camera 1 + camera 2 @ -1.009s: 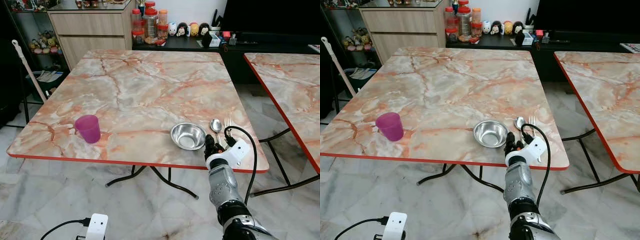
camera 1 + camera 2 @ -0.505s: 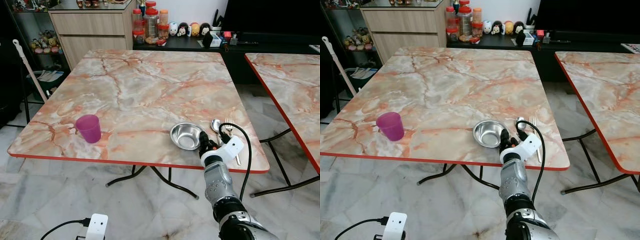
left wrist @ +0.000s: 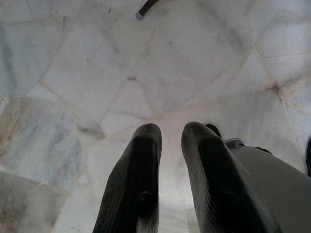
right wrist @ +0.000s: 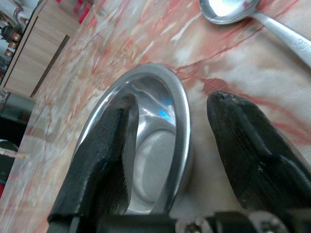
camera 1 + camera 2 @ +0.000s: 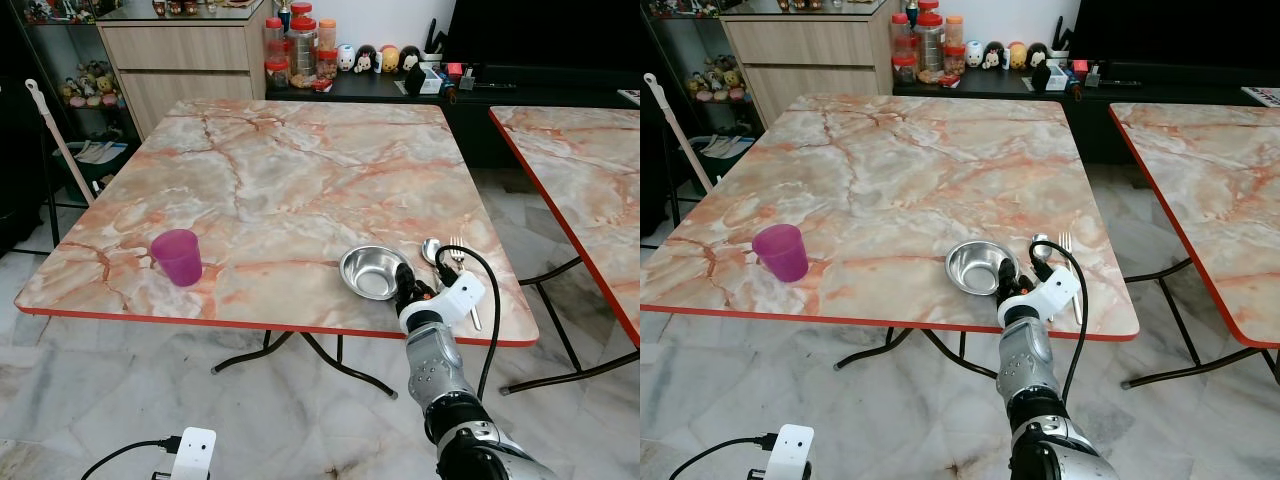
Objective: Setting the table
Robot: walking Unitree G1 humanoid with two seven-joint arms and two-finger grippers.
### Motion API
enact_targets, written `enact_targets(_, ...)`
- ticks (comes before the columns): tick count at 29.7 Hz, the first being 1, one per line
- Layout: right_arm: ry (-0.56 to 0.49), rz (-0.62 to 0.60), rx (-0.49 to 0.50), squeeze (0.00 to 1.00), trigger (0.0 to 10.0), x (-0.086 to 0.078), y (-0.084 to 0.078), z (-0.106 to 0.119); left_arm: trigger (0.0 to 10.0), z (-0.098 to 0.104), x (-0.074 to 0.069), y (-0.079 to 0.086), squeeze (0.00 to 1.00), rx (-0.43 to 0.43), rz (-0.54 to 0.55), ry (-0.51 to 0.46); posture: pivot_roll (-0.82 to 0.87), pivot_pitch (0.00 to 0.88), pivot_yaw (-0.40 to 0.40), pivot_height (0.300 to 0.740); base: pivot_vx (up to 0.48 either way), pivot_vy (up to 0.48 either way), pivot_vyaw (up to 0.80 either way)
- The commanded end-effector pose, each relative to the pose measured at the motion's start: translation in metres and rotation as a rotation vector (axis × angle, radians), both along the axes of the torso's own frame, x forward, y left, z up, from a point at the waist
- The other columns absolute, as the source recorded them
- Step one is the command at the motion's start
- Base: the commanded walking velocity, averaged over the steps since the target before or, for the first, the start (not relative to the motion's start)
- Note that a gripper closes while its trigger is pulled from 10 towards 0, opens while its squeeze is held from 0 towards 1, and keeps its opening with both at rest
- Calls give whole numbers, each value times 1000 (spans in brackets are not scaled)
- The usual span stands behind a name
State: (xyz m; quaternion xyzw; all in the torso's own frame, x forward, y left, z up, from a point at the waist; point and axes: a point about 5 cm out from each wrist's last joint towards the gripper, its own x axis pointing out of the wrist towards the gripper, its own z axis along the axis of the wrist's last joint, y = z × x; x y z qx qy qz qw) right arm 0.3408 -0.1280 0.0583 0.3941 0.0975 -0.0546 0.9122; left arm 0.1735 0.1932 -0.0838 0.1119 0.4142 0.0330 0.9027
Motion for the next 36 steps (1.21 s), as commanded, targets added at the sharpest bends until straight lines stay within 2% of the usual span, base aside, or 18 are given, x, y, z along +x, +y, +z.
enact_targets(1,8,12,8,0,10000,4,6,4,10000,-2,-4,1,0,4,3,13,65,0,-1,740,0,0,0)
enact_targets(15,16,-7,53,0,10000,8,7,9,10000,-1,-2,2,0,4,2,11,67,0,-1,740,0,0,0)
enact_targets(16,19,-5,53,0,8745,8,8,9,10000,-1,-2,2,0,4,2,11,67,0,-1,740,0,0,0)
enact_targets(17,20,-4,52,0,8745,8,8,9,10000,-1,-2,2,0,3,2,11,67,0,-1,740,0,0,0)
enact_targets(18,20,-7,61,0,4510,8,8,9,10000,-1,-2,2,0,3,2,11,67,0,0,740,0,0,0)
enact_targets(20,23,-7,69,0,4549,9,9,9,10000,-1,-2,2,0,2,3,11,68,0,-1,740,0,0,0)
enact_targets(23,25,-8,72,0,5373,9,8,9,10000,-1,-2,2,0,2,3,10,69,0,0,740,0,0,0)
enact_targets(25,24,-5,71,0,2824,9,9,9,10000,-1,-2,2,0,2,3,10,68,0,0,740,0,0,0)
enact_targets(26,25,-1,68,0,2510,9,9,8,10000,-1,-2,2,0,2,2,10,68,0,0,740,0,0,0)
enact_targets(27,30,7,66,0,1020,8,9,8,10000,-1,-2,2,0,1,2,11,68,0,0,740,0,0,0)
enact_targets(28,33,14,69,0,0,8,10,7,10000,-1,-1,1,0,0,1,10,68,0,1,740,0,0,0)
enact_targets(36,36,12,79,0,0,7,11,5,10000,-1,-1,1,0,-3,2,8,69,0,0,740,0,0,0)
